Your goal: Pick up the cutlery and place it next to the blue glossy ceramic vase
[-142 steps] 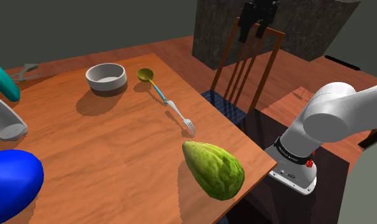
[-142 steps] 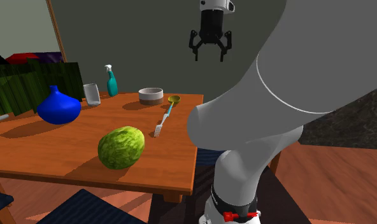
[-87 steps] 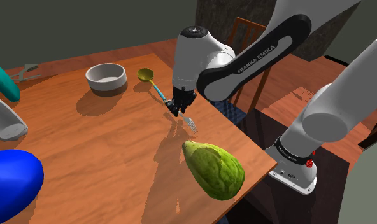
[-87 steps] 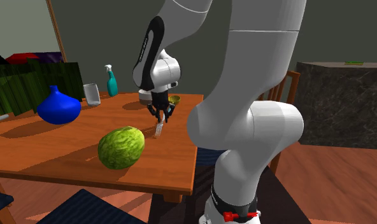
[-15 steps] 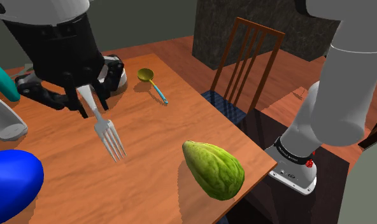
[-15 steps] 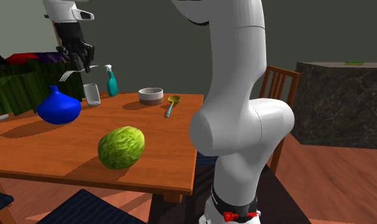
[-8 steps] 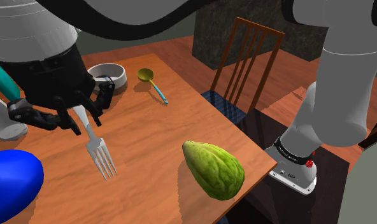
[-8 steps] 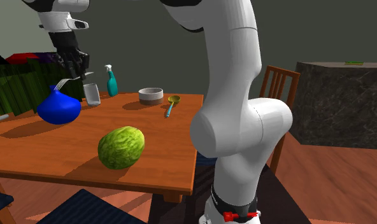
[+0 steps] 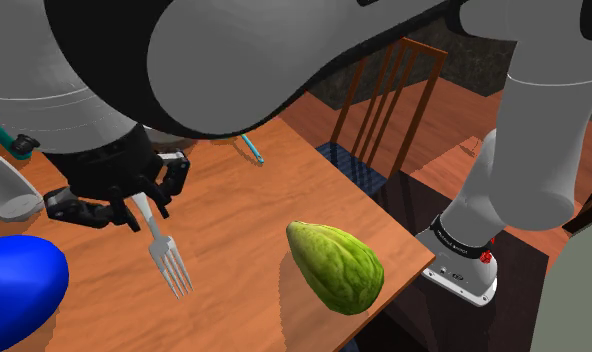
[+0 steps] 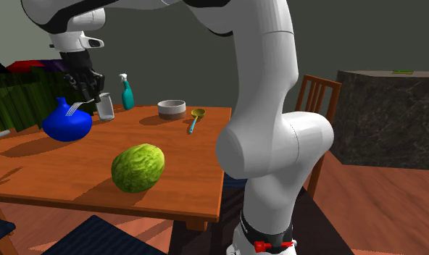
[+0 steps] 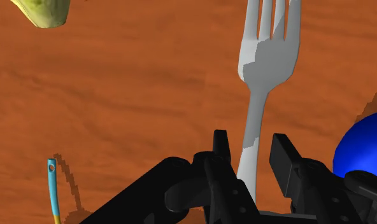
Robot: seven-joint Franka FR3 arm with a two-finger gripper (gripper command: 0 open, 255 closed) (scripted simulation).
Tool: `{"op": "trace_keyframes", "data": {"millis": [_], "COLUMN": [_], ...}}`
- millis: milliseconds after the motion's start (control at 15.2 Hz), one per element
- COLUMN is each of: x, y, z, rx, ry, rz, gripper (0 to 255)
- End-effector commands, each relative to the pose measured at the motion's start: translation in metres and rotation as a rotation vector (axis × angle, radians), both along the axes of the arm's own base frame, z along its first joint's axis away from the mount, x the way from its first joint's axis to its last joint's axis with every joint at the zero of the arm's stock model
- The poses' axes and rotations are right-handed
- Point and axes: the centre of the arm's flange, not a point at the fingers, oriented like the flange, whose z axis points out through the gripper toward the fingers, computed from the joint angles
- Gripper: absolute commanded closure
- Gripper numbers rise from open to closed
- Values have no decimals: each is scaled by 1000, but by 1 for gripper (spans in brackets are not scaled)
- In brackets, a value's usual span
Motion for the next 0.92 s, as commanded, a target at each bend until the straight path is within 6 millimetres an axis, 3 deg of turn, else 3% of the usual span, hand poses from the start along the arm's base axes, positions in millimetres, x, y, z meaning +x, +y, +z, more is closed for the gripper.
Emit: {"op": "trace_keyframes", "data": {"millis": [0,858], "x": [1,1], "y": [0,0], "z": [-10,-79], "rx": [1,1], "ry": [0,0], "rz": [0,0], "gripper": [255,255]}}
